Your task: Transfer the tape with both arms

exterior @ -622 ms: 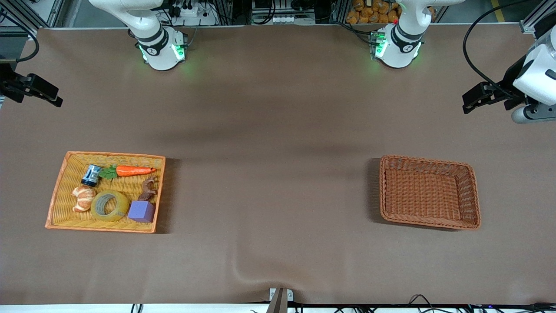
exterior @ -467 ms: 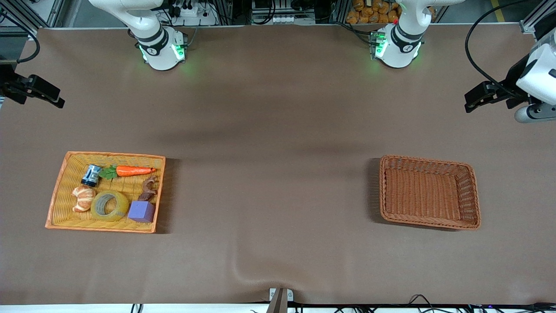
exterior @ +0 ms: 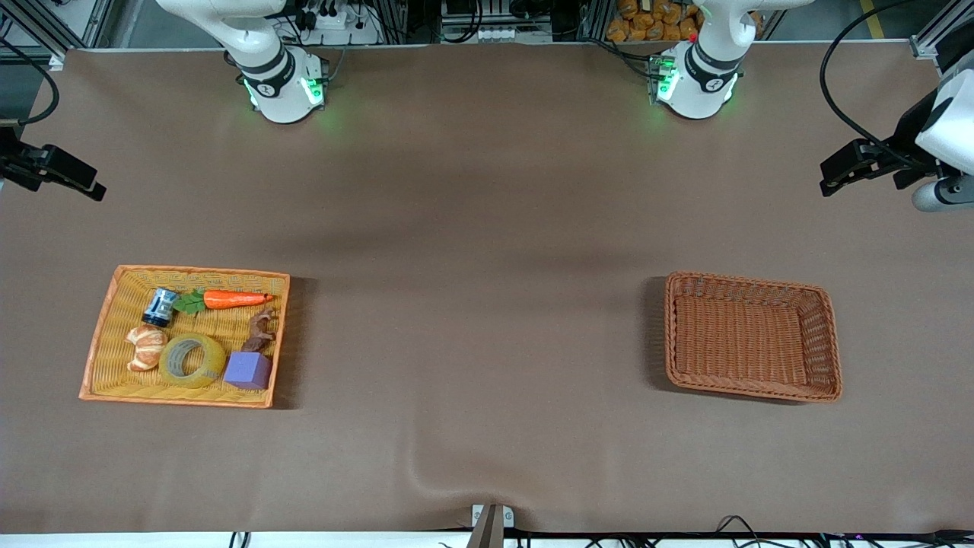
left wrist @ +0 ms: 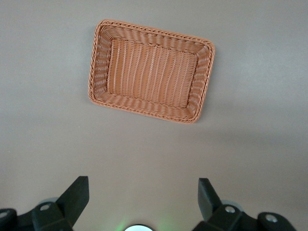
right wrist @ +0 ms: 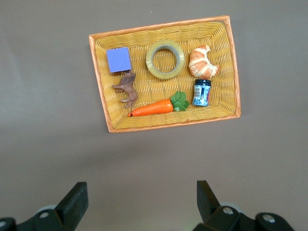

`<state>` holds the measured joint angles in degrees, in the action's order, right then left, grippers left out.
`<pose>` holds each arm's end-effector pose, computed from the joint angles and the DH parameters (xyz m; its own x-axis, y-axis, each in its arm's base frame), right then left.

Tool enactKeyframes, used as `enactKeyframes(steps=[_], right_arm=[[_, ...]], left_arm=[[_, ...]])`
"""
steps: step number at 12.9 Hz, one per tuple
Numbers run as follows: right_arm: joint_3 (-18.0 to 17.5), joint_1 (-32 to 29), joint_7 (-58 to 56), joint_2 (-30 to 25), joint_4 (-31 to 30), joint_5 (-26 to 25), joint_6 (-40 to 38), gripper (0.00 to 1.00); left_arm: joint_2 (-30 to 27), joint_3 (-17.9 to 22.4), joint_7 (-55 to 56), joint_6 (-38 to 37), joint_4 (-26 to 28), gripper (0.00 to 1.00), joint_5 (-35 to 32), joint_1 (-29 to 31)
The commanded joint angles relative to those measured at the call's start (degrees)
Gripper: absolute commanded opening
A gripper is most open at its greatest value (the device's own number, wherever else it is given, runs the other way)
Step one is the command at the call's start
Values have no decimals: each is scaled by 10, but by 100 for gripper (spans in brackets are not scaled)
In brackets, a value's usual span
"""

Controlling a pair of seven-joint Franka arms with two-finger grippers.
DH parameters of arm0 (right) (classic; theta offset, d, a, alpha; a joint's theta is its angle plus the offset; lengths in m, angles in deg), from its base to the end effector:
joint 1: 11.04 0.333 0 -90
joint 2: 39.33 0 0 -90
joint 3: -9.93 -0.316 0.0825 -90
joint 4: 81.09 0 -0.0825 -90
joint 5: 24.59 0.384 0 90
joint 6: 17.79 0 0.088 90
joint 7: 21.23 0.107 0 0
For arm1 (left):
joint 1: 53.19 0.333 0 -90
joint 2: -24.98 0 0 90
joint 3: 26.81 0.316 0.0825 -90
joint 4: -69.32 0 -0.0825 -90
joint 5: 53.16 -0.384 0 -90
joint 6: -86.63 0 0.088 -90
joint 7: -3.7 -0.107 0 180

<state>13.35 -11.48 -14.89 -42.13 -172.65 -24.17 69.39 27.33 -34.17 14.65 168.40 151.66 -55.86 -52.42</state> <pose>0.5329 -0.0360 0.6340 0.9839 -0.1765 -0.0286 -0.1768 -0.9842 -0.0071 0.5496 -0.0561 0.6520 0.9957 0.0825 -0.0416 0.0804 -0.9955 -0.0505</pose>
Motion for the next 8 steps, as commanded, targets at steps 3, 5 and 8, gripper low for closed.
enactKeyframes(steps=[3, 5, 8], right_arm=[[-3, -8, 9, 37, 2, 18, 5, 100], [-3, -14, 8, 71, 8, 18, 6, 100], [-3, -50, -4, 144, 23, 8, 33, 100]], left_arm=[[2, -8, -5, -13, -8, 100, 3, -3], [2, -9, -5, -13, -7, 100, 3, -7], [2, -13, -1, -13, -3, 100, 16, -4]])
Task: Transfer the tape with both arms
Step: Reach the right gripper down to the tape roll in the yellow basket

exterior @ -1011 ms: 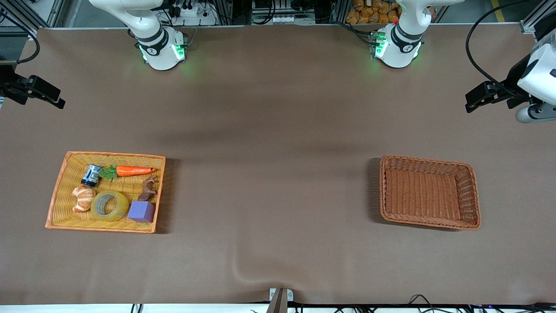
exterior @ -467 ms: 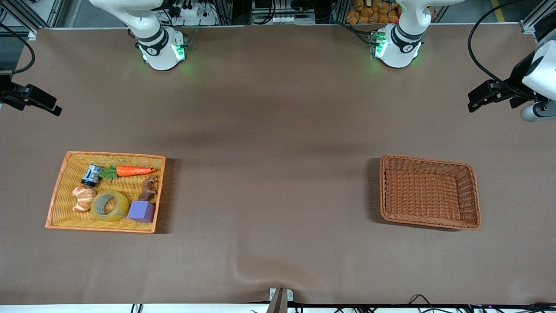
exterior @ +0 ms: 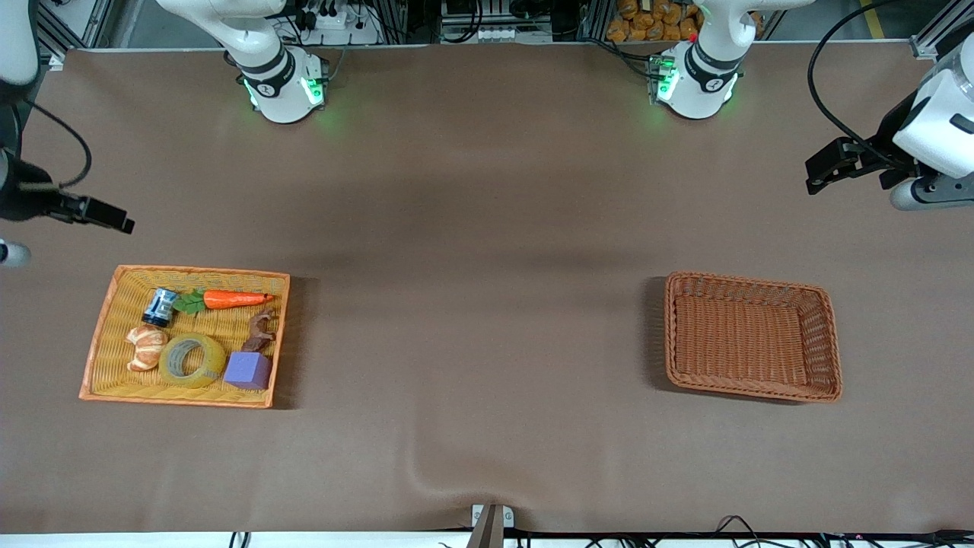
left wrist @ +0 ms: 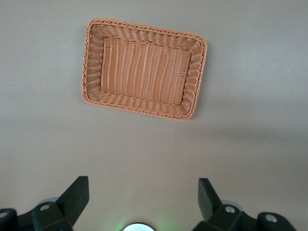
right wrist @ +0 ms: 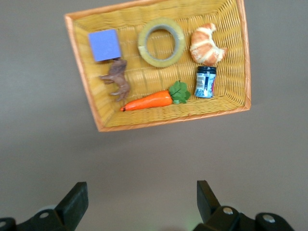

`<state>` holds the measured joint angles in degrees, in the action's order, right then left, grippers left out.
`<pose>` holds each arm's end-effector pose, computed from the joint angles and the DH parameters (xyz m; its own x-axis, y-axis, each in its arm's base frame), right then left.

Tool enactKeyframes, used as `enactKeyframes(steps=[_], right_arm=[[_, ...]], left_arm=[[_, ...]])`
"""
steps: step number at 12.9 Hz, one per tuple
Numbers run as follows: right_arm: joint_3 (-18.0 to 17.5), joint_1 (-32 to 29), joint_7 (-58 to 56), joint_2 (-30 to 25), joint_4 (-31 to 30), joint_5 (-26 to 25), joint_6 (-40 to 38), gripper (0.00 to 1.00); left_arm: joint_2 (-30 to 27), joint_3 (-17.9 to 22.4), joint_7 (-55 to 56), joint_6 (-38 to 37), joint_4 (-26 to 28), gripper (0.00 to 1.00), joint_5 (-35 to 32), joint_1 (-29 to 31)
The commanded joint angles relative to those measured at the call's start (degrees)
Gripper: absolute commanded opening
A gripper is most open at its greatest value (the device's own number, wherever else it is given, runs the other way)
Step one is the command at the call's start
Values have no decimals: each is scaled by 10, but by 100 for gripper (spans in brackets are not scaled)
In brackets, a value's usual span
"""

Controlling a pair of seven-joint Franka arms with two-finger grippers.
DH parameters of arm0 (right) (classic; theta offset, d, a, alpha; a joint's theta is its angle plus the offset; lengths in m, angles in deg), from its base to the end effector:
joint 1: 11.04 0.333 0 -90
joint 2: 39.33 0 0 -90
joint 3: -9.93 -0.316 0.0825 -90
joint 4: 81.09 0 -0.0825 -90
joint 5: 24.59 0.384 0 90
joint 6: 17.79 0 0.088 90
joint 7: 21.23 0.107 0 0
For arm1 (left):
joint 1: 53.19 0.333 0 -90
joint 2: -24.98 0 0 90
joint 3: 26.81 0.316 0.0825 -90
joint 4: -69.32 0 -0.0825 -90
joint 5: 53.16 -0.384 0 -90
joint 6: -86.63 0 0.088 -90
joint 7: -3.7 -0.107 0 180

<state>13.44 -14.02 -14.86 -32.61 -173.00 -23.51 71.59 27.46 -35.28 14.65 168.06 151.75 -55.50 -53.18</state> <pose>0.5773 -0.0619 0.5415 0.9618 -0.2216 -0.1608 -0.2235 -0.9747 0.0064 0.5475 -0.0744 0.6496 0.9974 0.0494 -0.0525 0.0470 -0.9979 -0.0451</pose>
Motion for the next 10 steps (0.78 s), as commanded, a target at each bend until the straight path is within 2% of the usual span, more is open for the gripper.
enactKeyframes(steps=[1, 4, 8, 10], right_arm=[[-3, -30, -6, 73, 25, 0, 25, 100], [-4, -64, -5, 149, 51, 4, 72, 100], [-4, -74, -5, 228, 53, 2, 186, 100], [-6, -66, 3, 273, 57, 2, 269, 100]], left_arm=[[0, -3, -1, -9, -3, 100, 12, 5], [2, -2, -1, -8, -2, 100, 12, 5], [5, -2, -1, -4, -2, 100, 13, 2], [6, -3, -1, -4, -2, 100, 13, -2]])
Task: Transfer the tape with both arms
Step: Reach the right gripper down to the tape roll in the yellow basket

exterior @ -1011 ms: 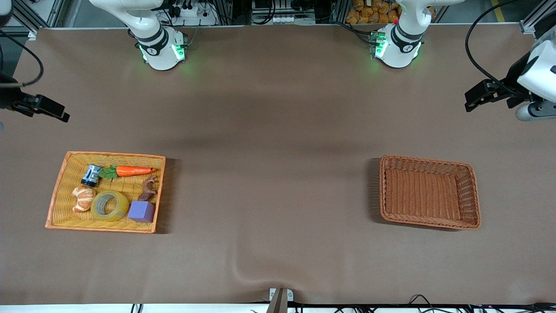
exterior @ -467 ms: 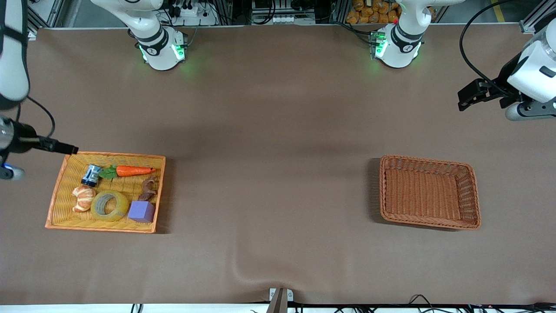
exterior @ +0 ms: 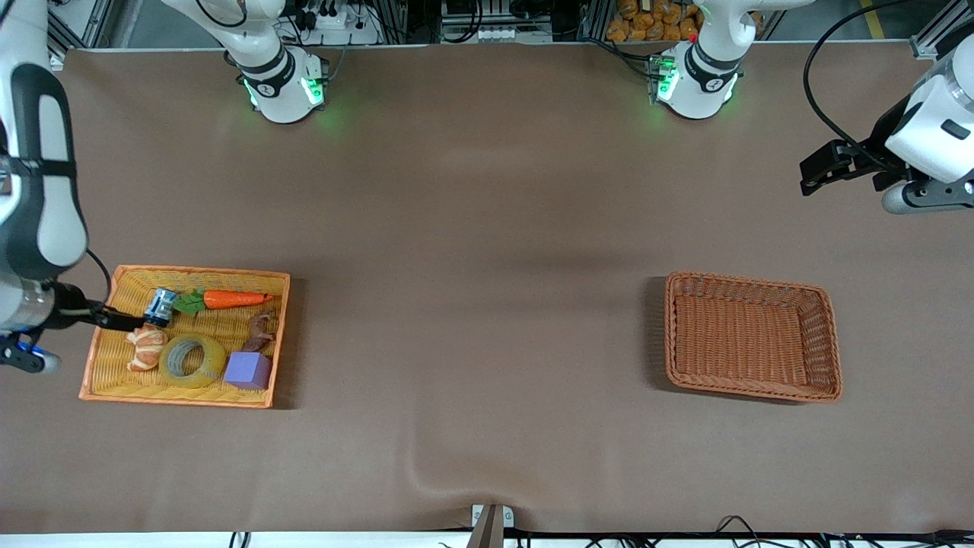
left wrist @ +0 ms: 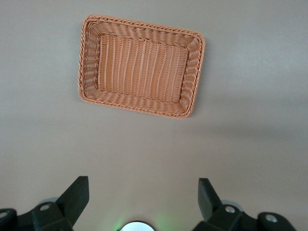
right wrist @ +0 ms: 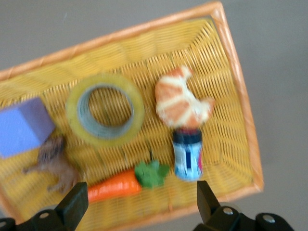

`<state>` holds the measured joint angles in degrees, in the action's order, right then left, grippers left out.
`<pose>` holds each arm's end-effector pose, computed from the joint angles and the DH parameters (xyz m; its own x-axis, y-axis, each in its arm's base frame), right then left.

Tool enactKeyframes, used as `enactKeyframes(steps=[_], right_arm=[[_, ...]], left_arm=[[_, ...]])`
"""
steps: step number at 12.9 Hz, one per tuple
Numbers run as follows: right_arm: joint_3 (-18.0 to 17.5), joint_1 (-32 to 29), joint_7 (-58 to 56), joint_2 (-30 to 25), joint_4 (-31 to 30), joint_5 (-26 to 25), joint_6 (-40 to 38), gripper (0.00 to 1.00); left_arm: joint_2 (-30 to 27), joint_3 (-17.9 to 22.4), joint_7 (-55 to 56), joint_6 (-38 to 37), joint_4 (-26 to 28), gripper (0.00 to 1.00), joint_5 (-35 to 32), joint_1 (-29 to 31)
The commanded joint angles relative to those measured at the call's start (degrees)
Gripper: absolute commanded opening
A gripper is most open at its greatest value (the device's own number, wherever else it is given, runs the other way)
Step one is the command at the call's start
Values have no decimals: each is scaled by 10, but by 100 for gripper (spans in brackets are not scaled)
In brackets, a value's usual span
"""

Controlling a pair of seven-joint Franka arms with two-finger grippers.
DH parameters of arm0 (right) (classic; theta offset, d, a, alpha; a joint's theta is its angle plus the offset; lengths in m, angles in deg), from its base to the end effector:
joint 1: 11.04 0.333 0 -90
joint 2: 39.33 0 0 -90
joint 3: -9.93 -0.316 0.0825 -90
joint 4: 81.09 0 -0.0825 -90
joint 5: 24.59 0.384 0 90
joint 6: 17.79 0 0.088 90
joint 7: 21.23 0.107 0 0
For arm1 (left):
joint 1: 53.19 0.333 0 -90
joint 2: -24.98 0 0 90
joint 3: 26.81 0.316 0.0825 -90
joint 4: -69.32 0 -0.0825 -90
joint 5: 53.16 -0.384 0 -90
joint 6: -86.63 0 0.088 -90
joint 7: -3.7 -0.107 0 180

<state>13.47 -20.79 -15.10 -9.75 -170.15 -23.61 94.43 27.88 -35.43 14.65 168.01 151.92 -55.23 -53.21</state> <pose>0.6631 -0.1496 0.3398 0.9367 -0.3329 -0.1085 -0.3319 -0.9429 0.0272 0.5493 -0.0766 0.6441 0.9969 0.0456 -0.0645 0.0430 -0.9982 -0.0414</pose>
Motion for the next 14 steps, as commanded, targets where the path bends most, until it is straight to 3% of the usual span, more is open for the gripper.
enactKeyframes(steps=[1, 4, 8, 14], right_arm=[[-6, 6, -1, 68, 29, 3, 80, 100], [-8, 26, -34, 119, 40, 2, 149, 100], [-9, 21, -135, 132, 46, 27, 146, 100], [-9, 15, -159, 132, 43, 28, 135, 100]], left_arm=[[2, -2, 0, -3, 2, 100, 10, -3], [3, -2, 0, -2, 5, 100, 10, -5], [3, -5, -3, -5, 7, 100, 9, 1], [-4, -7, -4, -8, 2, 100, 8, -4]])
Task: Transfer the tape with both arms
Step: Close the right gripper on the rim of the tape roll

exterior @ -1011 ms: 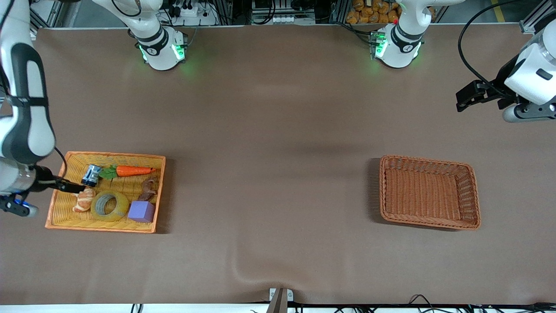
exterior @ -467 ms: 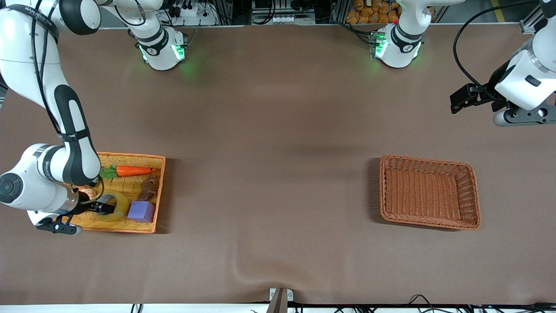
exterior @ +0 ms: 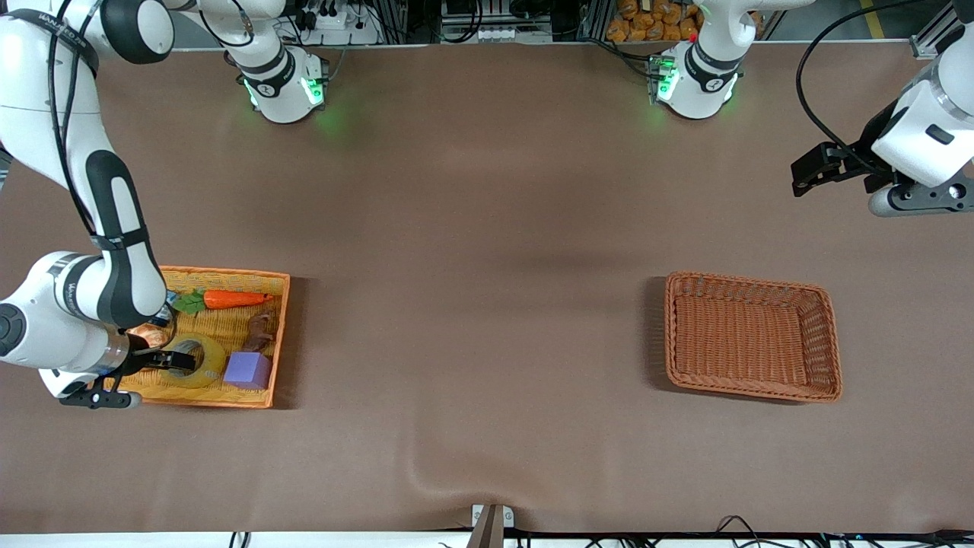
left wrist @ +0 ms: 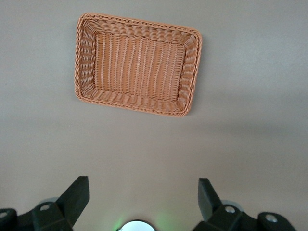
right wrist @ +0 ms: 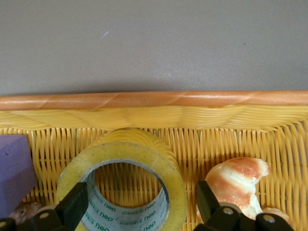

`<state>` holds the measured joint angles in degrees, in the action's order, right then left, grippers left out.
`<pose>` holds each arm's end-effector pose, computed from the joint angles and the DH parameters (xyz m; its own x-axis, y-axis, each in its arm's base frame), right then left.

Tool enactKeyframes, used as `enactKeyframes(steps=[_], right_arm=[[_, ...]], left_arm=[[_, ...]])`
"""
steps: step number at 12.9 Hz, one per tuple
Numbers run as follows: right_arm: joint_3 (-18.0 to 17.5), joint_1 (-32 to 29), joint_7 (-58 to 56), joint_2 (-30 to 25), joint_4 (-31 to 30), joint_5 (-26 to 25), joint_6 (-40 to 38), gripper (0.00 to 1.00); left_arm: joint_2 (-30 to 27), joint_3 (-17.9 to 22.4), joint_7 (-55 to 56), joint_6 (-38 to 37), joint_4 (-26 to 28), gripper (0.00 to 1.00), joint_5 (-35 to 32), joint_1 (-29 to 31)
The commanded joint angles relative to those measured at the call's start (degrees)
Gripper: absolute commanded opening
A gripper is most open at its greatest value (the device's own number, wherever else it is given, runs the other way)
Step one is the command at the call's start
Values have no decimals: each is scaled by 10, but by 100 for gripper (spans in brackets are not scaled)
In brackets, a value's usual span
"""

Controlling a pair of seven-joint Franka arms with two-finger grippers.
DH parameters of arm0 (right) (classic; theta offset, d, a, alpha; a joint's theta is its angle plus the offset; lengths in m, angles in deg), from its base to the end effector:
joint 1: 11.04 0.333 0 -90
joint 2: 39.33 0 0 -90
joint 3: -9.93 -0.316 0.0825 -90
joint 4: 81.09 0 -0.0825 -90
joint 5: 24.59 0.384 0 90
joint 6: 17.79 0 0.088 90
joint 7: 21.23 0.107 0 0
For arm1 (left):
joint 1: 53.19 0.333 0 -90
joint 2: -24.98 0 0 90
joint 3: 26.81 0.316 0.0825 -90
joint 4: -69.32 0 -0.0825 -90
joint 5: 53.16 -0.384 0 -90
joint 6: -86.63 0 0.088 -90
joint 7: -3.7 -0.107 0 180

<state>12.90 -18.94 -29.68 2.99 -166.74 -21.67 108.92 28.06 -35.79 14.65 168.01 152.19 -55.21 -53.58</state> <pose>0.7016 -0.1268 0.2315 0.9980 -0.0599 -0.0198 -0.0601 -0.9982 -0.0083 0.5493 -0.0836 0.6402 0.9968 0.0329 -0.0723 0.0299 -0.9987 -0.0418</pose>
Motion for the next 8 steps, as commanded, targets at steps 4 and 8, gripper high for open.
enactKeyframes(steps=[4, 8], right_arm=[[-3, -5, -37, 9, 8, 8, -9, 100], [-3, -12, -50, 10, 5, 7, -9, 100]], left_arm=[[-6, -17, -3, -8, -1, 100, 8, 2], [-5, -17, -5, -9, 0, 100, 8, 2]])
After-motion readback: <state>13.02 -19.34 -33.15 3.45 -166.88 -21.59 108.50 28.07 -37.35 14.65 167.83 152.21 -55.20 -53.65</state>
